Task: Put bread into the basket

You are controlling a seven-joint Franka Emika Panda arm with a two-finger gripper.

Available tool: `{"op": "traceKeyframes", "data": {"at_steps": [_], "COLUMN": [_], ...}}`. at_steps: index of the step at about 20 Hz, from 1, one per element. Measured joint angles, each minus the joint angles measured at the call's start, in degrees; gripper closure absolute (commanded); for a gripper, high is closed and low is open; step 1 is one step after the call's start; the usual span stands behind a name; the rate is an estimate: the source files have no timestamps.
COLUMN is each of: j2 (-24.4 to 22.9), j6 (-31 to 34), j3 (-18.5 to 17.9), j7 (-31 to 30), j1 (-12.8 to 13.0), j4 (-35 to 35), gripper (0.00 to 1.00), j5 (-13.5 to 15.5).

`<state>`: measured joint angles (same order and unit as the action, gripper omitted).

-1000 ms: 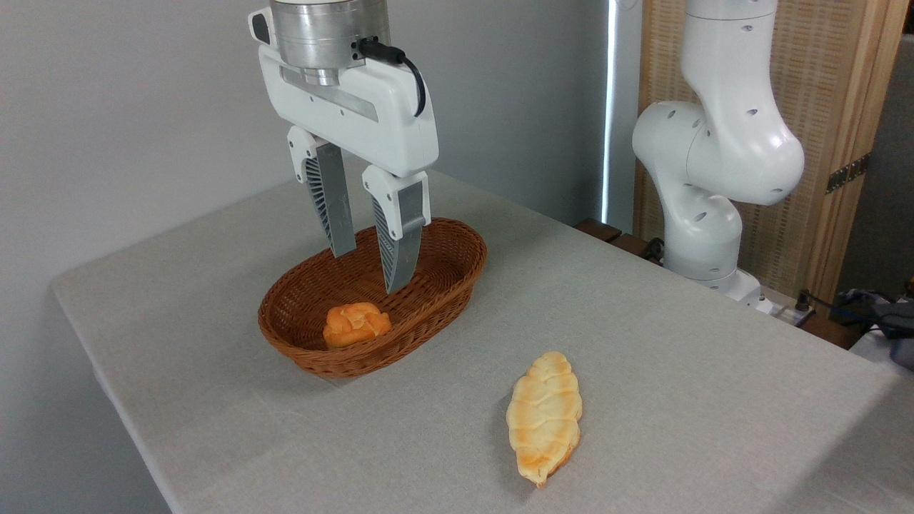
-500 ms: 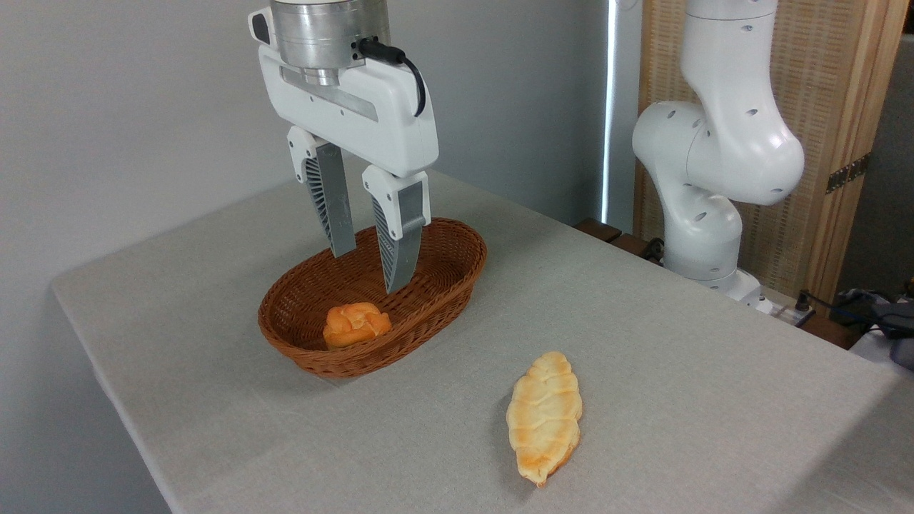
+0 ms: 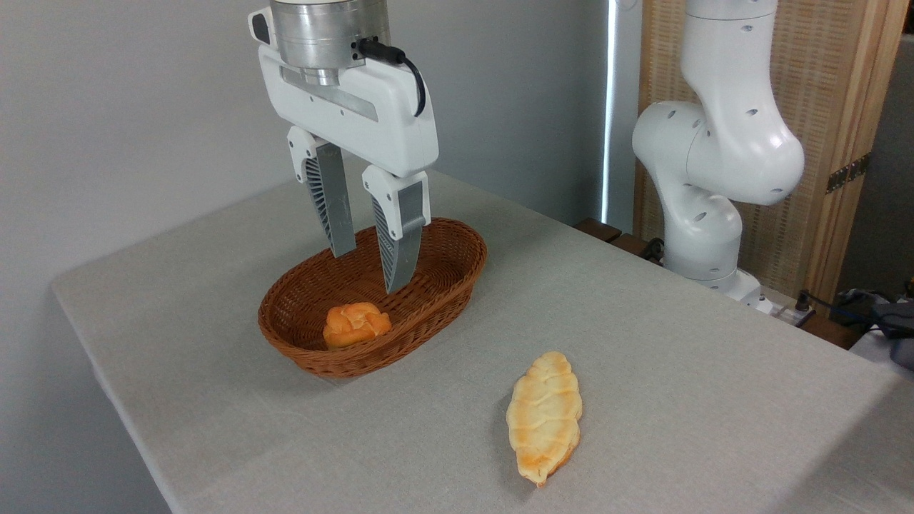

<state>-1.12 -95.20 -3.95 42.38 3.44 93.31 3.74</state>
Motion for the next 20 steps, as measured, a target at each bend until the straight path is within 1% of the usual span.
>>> {"op": "traceKeyframes", "data": {"at_steps": [8, 12, 17, 20], "j2": [-0.1, -2.3, -7.0, -7.7], "j6": [0.1, 0.3, 0.5, 0.5], "j3": [0.0, -0.6, -5.7, -9.2], "j7": [-0.1, -0.4, -2.5, -3.3], "j1": [0.0, -0.1, -0.3, -0.3], "j4": [0.5, 4.0, 11.6, 14.9], "gripper": [0.0, 0.0, 0.0, 0.0], "j5": [0.0, 0.0, 0.0, 0.0]}}
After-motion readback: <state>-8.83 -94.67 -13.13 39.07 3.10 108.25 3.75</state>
